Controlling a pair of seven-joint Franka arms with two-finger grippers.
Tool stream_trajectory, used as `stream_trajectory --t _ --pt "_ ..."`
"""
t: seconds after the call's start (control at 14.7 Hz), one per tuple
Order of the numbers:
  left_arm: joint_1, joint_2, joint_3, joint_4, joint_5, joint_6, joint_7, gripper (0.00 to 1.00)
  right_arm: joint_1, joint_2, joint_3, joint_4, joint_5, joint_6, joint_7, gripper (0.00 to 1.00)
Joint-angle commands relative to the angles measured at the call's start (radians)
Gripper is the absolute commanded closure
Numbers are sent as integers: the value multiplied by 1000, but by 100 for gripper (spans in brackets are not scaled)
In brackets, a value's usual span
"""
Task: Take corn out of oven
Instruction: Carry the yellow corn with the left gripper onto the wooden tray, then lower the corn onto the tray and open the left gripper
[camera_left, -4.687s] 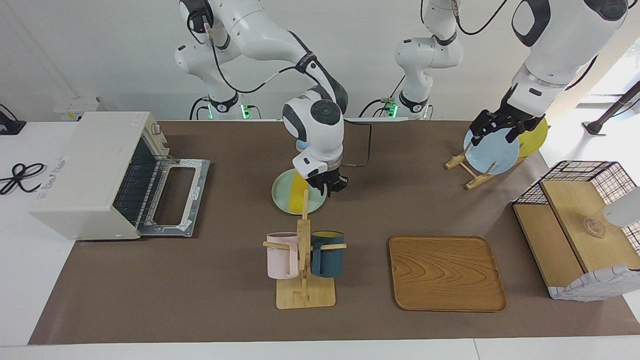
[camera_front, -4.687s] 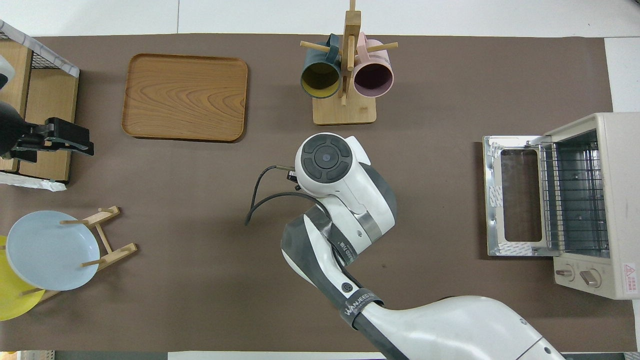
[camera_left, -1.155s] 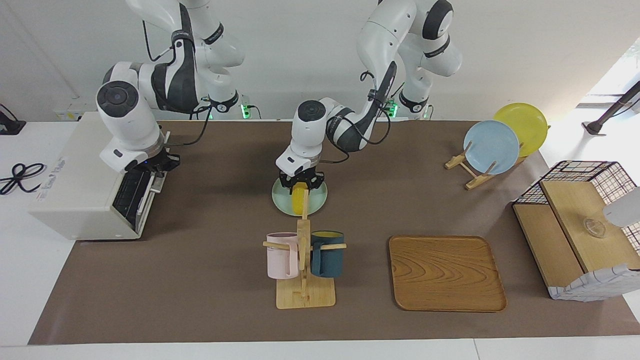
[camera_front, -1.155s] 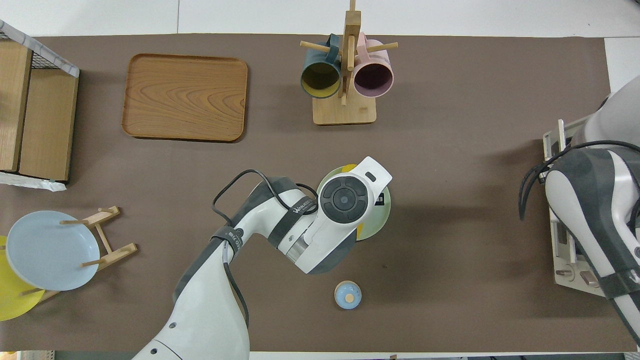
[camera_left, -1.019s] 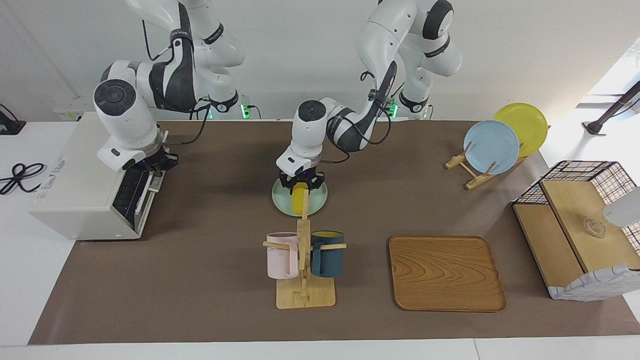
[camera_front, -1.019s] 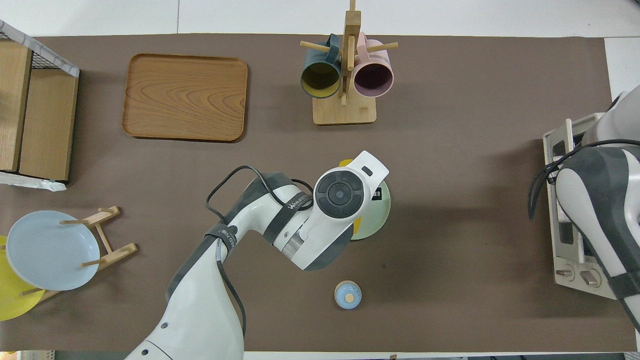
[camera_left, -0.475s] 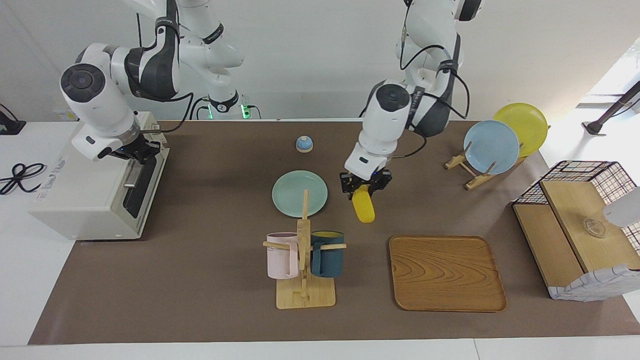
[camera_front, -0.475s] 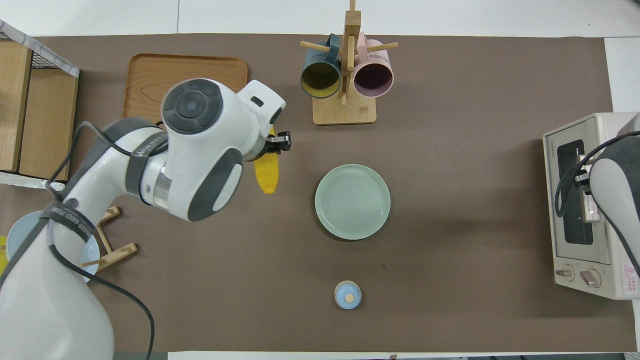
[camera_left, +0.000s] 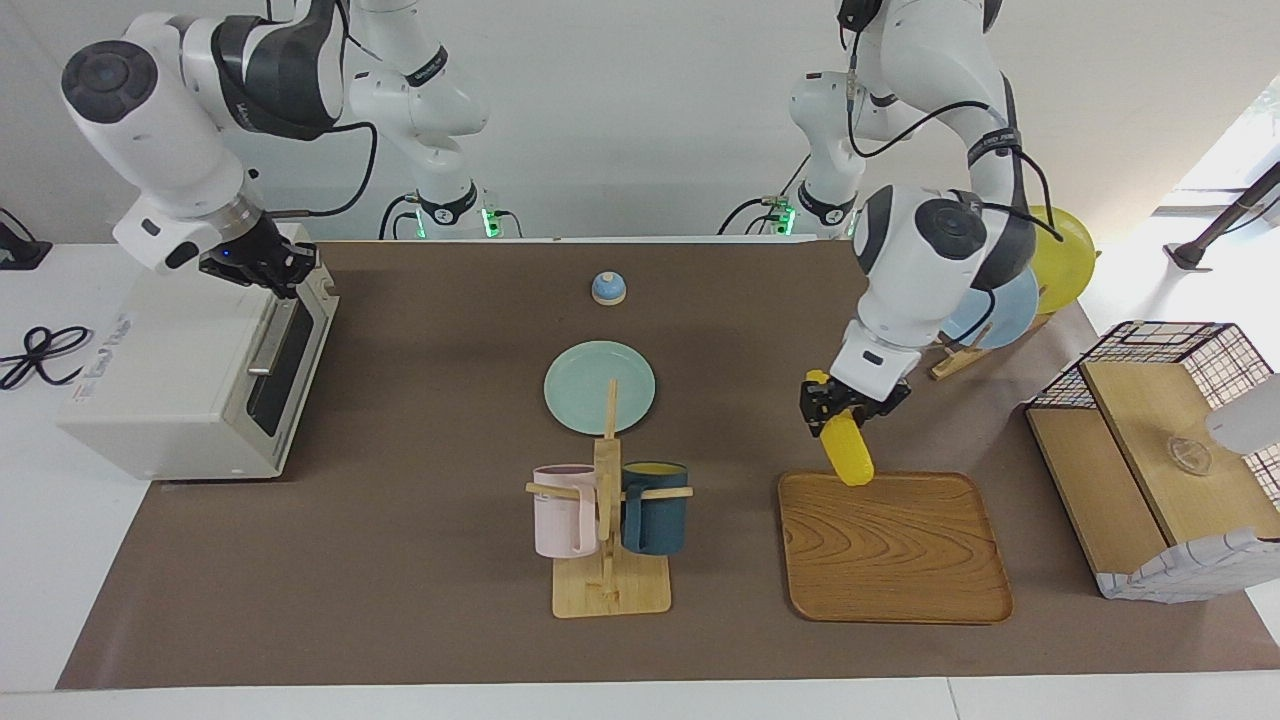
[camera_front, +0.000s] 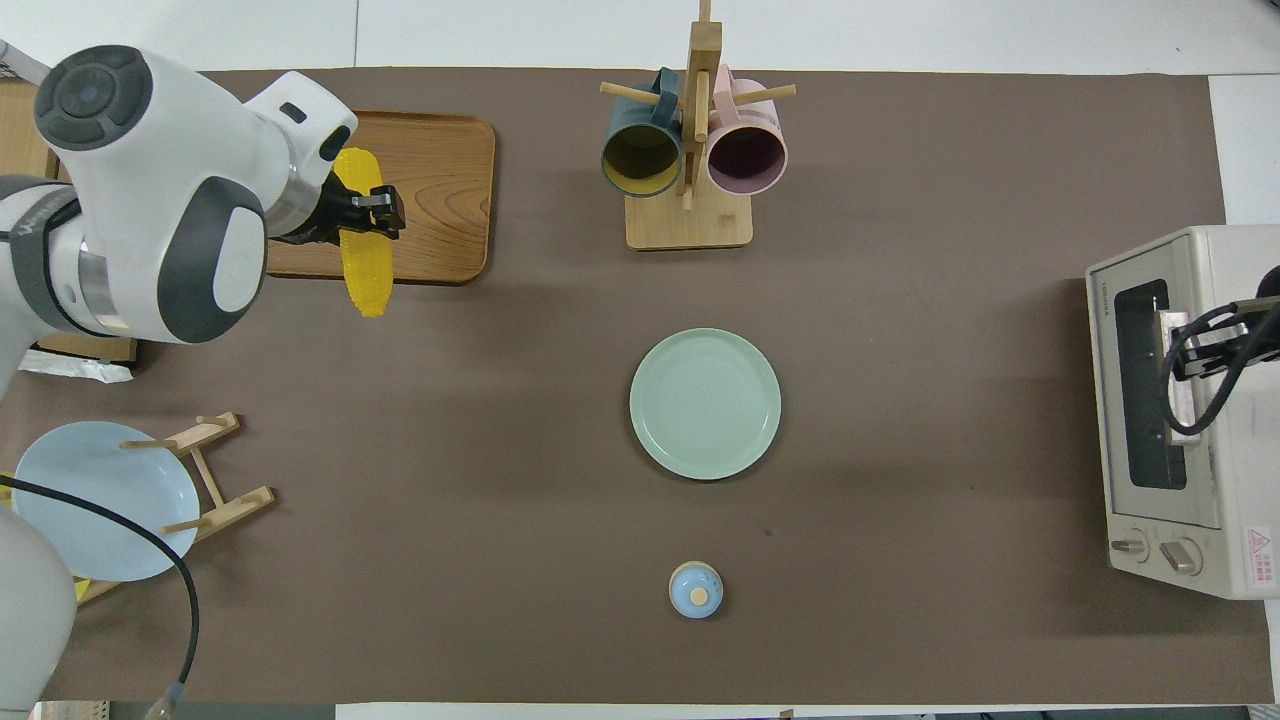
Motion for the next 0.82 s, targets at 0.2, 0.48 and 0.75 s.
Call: stream_trajectory --t 0.2,0.48,0.75 --pt "54 374 -18 409 -4 -40 43 100 7 43 10 112 92 -52 -13 73" --pt "57 487 -13 450 -1 87 55 100 28 53 16 136 90 -50 -1 67" --pt "62 501 -11 478 -1 58 80 100 30 54 16 138 78 -43 -1 0"
